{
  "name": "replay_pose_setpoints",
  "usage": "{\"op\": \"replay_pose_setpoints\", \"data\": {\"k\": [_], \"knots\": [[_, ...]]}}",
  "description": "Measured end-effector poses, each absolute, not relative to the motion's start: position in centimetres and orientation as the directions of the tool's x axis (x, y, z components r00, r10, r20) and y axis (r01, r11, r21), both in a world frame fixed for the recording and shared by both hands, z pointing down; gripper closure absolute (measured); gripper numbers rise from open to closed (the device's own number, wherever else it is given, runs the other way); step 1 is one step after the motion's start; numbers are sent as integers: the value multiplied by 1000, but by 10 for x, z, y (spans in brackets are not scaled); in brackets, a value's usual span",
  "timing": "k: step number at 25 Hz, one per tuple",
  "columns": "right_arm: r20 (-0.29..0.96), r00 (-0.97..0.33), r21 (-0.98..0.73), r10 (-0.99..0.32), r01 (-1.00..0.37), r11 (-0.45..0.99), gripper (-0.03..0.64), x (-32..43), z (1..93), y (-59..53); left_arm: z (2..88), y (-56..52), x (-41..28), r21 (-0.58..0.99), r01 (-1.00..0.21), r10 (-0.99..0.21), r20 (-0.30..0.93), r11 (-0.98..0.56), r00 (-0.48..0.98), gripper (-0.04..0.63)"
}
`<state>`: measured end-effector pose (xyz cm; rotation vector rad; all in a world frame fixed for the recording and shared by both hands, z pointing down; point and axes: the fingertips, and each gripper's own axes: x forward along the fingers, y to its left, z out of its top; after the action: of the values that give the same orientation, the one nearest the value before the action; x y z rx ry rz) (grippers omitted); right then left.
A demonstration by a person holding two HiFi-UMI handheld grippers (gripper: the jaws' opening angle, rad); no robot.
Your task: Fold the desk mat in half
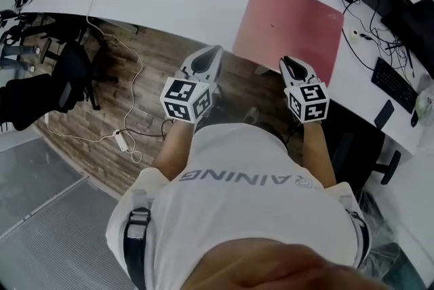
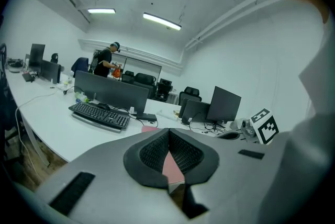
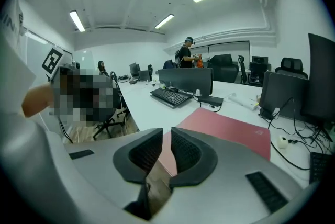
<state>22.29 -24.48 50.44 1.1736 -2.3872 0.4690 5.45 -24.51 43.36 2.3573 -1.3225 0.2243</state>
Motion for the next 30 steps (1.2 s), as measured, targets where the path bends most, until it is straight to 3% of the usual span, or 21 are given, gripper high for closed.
{"op": "replay_pose_setpoints", "data": {"k": [3,10,17,23,30], "knots": [[603,-513,-69,-611,-796,601,487,205,529,-249,448,-255,43,313,-827,-749,358,-466,557,568],[751,-450,0,-483,-731,682,435,145,599,-263,484,-273,0,336,-830,-726,408,-445,554,568],[852,-354,99,-385,-613,784,425,90,673,-274,528,-278,-56,366,-856,-717,476,-365,509,568],[890,-202,249,-410,-537,806,425,78,723,-285,550,-288,-97,382,-875,-732,498,-297,466,568],[889,-153,301,-432,-516,802,427,74,738,-291,564,-287,-111,403,-873,-719,516,-276,465,568]]}}
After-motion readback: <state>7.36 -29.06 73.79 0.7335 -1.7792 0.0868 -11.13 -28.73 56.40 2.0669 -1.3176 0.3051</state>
